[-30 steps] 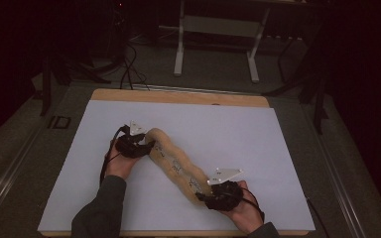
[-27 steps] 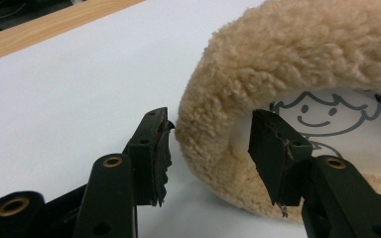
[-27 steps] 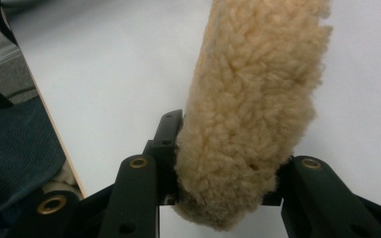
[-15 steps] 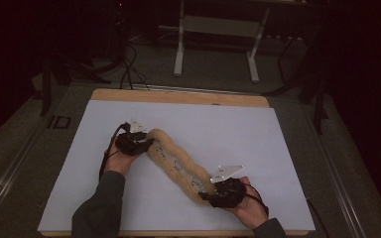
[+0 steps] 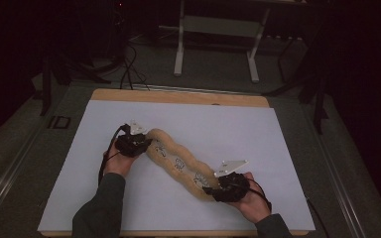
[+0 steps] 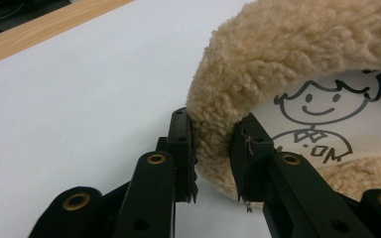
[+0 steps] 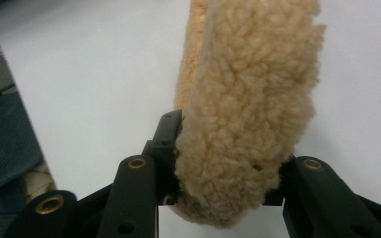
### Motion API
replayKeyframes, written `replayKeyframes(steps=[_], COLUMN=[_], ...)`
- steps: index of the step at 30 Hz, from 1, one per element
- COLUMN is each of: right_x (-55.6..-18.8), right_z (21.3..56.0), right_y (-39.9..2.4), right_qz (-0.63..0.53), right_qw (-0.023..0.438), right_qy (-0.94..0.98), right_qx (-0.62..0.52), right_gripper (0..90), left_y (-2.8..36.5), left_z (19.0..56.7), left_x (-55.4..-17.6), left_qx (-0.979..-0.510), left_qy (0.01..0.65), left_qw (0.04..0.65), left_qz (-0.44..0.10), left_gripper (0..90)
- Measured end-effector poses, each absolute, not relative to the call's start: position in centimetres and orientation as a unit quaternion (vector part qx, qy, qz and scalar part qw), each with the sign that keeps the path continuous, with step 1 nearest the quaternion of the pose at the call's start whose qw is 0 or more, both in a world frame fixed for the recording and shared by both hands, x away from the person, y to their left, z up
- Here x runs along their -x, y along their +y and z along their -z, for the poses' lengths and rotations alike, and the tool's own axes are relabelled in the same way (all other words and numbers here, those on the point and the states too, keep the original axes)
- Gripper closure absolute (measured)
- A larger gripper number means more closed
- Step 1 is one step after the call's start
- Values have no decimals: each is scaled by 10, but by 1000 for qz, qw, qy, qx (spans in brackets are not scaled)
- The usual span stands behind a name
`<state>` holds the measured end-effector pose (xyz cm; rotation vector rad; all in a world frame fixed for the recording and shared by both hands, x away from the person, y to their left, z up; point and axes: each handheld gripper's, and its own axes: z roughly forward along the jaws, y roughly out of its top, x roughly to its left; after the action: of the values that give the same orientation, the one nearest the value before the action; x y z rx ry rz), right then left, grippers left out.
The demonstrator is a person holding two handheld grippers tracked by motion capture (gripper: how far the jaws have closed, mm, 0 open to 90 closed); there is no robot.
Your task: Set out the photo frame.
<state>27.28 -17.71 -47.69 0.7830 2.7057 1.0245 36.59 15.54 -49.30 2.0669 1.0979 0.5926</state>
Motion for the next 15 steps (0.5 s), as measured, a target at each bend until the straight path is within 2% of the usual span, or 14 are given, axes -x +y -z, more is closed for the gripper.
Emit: replayKeyframes(steps=[15], right_x=[-288], right_z=[474], right_y=[-186], right_qz=[-319], right_qw=[106], right_qy=[892], right_qx=[-302], right_gripper=[620], left_y=[160], left_z=[499], left_x=[-352], left_qx=[-774], left_qy=[446], left_qw=[378], left_qz=[-242], left_gripper=[740])
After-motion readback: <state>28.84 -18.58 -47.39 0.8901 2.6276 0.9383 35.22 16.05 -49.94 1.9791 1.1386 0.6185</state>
